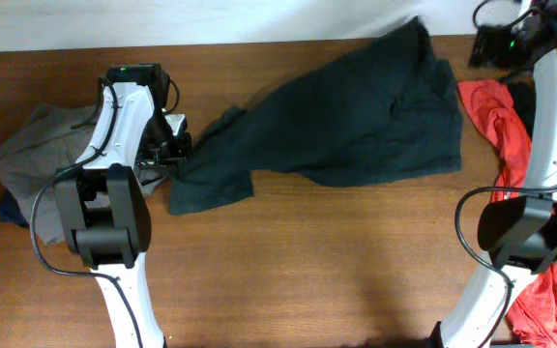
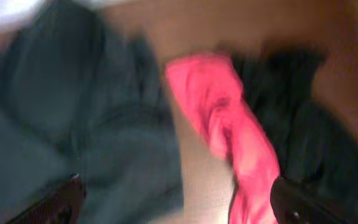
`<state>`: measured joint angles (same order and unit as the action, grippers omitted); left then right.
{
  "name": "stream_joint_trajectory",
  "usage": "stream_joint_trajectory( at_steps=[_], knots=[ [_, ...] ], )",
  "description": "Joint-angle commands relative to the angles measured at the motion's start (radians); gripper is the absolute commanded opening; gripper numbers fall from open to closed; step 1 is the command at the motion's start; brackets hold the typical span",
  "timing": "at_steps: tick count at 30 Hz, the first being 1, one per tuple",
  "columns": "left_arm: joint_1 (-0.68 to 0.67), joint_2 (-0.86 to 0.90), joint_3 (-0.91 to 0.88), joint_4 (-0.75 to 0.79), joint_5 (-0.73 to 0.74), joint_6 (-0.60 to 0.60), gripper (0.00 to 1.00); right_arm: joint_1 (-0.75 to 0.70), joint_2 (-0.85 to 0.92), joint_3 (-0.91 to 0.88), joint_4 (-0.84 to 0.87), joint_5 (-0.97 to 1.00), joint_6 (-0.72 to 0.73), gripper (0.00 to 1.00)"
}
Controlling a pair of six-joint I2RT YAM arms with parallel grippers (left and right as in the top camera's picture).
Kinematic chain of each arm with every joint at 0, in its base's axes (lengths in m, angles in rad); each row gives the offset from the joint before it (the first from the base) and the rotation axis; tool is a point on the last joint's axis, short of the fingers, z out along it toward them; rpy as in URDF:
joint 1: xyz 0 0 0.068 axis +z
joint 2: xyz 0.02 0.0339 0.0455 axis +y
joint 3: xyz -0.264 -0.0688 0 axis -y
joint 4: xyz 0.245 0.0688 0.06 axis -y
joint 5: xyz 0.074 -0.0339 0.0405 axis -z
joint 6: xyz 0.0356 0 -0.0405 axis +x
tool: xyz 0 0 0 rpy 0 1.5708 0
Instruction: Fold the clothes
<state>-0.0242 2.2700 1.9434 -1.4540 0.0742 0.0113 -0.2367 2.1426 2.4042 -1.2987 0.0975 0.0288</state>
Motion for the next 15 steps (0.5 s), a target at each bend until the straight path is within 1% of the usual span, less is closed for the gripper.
stream_joint_trajectory(
  at_steps=[1,4,7,8,9,13,14,15],
  knots=[
    [0.001,0.004,0.013,0.002,-0.011,0.019,0.01,0.007,0.009,-0.017,-0.116,-0.077,0.044,0.99],
    [0.001,0.004,0.013,0.001,-0.011,0.019,0.01,0.007,0.011,-0.1,-0.192,-0.096,0.09,0.99],
    [0.001,0.004,0.013,-0.003,-0.011,0.019,0.01,0.006,0.013,-0.251,-0.172,-0.145,0.103,0.98],
    [0.001,0.004,0.013,-0.005,-0.011,0.019,0.01,0.004,0.013,-0.353,-0.131,-0.151,0.127,0.96],
    [0.001,0.004,0.013,-0.005,-0.011,0.019,0.01,0.001,0.013,-0.416,-0.101,-0.152,0.141,0.96],
    [0.001,0.004,0.013,-0.006,-0.011,0.019,0.02,-0.021,0.013,-0.636,0.025,-0.223,0.171,0.9],
    [0.001,0.004,0.013,-0.007,-0.011,0.019,0.02,-0.035,0.013,-0.707,0.087,-0.246,0.171,0.88],
    [0.001,0.004,0.013,-0.008,-0.011,0.019,0.02,-0.043,0.013,-0.738,0.116,-0.254,0.171,0.87]
  ],
)
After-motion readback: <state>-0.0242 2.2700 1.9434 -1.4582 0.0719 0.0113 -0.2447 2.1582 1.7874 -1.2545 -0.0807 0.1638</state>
